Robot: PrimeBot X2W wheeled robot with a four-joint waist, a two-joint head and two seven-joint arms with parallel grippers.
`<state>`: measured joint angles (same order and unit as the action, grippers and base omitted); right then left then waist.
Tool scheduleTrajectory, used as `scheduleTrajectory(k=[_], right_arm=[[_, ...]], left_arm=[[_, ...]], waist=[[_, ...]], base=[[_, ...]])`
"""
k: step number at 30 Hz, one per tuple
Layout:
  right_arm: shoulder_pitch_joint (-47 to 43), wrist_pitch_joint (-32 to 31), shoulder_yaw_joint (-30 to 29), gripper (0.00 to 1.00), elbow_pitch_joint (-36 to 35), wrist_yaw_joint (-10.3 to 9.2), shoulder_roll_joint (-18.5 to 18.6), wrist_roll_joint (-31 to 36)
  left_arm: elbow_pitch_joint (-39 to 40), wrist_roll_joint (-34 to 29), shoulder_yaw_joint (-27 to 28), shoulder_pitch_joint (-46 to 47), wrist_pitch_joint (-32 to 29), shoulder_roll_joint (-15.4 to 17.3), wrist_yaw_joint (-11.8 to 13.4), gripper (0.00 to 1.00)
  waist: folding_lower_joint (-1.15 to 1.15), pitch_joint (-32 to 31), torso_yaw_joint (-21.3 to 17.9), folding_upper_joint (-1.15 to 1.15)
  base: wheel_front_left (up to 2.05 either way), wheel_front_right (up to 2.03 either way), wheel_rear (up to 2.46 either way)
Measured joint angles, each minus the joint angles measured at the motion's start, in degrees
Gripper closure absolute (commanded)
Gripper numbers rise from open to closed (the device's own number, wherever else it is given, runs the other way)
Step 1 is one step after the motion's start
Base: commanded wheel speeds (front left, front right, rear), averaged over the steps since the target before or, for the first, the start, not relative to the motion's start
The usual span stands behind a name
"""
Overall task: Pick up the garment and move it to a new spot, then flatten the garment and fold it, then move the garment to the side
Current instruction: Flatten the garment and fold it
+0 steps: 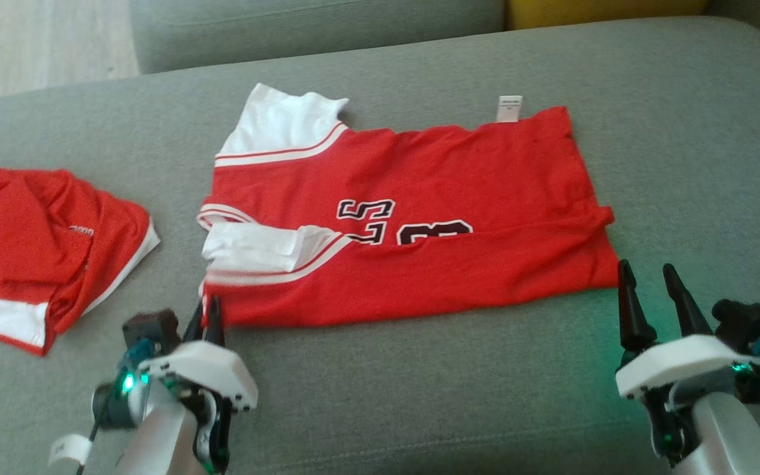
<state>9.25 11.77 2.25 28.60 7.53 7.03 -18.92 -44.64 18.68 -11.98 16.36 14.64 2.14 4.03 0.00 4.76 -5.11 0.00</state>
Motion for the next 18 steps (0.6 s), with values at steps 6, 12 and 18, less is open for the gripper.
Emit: scheduleTrajectory(k=[6,12,18], right_arm=[[5.03,-4.70,-4.27,0.00,9.68,0.00,-0.76,-3.56],[9.65,-6.65,-5.90,0.00,16.96,0.00,-0.73,-4.04],[14.18,-8.27,-5.43,0.61,23.65,0.00,-0.38,-6.28]], left_arm=[[9.55,-0.98,-0.99,-2.47,0.01,0.00,-0.58,1.00],[12.68,-1.05,-3.11,-3.98,0.01,0.03,-0.56,1.00],[13.83,-1.07,-4.23,-4.00,0.01,0.03,-0.49,1.00]], waist=[[0.00,0.75,2.40,0.00],[0.00,1.98,4.27,0.00],[0.00,3.37,6.02,0.00]], base=[[0.00,0.00,0.00],[0.00,0.00,0.00],[0.00,0.00,0.00]])
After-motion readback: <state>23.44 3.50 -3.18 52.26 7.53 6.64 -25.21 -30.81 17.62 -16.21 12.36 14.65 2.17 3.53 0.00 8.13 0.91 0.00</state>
